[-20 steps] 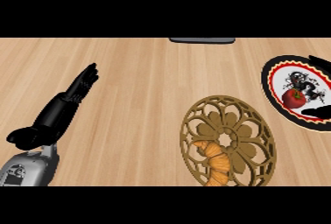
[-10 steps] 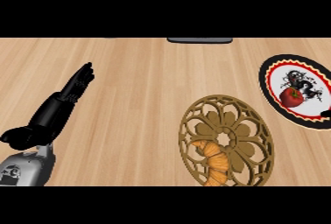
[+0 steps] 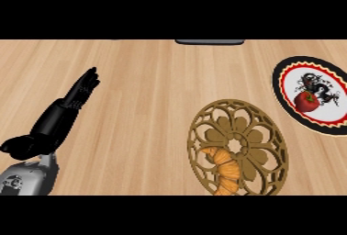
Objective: Pick the bell pepper from the placemat and place it in the plate
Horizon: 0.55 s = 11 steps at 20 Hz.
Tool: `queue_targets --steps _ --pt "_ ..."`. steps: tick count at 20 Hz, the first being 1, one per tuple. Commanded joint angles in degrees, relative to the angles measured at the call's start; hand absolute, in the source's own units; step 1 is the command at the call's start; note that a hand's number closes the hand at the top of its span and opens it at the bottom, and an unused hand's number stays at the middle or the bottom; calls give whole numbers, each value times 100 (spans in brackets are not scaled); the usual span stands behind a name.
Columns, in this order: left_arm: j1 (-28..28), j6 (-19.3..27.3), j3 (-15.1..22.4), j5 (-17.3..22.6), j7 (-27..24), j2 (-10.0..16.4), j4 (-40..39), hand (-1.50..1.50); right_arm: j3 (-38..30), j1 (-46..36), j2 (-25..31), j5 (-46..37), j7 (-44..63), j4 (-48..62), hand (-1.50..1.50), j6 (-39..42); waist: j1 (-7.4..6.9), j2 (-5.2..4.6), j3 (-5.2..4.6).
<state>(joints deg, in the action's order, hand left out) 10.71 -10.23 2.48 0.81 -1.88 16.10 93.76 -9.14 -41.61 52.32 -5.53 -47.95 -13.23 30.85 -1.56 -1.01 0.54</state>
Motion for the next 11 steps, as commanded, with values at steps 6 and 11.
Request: queue_targets --steps 6,11 --pt "66 47 -89 -25 -23 19 -33 0 -67 333 468 366 -787 -277 -150 1812 66 -25 21" --pt "51 25 -54 -32 -30 7 10 0 66 473 464 472 -666 -572 -150 1897 24 -29 30"
